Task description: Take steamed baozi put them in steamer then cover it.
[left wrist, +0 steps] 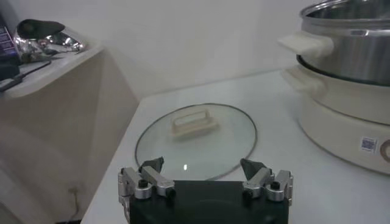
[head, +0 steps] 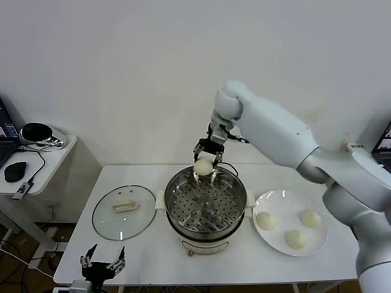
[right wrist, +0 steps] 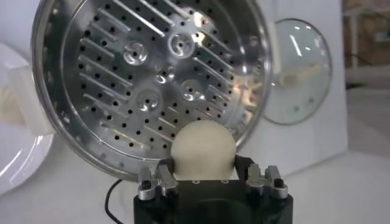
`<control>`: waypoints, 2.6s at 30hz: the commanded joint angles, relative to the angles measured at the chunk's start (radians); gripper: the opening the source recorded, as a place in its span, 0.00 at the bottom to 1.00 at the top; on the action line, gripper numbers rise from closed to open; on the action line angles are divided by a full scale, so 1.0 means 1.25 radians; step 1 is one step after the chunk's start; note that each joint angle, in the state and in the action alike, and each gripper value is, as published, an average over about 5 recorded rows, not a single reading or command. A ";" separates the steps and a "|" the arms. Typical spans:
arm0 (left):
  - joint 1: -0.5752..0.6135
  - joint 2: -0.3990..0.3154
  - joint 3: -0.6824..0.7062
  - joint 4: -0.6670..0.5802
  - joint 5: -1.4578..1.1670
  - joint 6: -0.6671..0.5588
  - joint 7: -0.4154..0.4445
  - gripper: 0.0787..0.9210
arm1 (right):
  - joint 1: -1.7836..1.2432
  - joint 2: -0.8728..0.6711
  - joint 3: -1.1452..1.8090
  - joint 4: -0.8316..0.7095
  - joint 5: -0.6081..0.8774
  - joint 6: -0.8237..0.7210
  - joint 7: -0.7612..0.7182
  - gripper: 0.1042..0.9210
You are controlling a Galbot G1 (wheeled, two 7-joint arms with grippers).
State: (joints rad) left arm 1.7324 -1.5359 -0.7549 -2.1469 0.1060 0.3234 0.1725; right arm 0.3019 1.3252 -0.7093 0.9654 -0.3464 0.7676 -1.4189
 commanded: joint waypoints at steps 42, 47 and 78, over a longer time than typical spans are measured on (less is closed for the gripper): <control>0.011 0.002 -0.006 -0.018 -0.011 0.022 0.000 0.88 | 0.073 -0.159 -0.069 0.216 0.236 -0.377 0.037 0.88; 0.016 0.013 -0.002 -0.026 -0.011 0.032 -0.003 0.88 | 0.156 -0.290 -0.113 0.267 0.352 -0.611 0.047 0.88; 0.043 0.023 0.022 -0.067 -0.012 0.049 0.002 0.88 | -0.341 -0.633 0.115 0.497 0.132 -0.959 0.161 0.88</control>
State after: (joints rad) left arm 1.7758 -1.5057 -0.7257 -2.2245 0.0896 0.3846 0.1749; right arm 0.1051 0.5618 -0.6750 1.5694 -0.1033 -0.4046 -1.2969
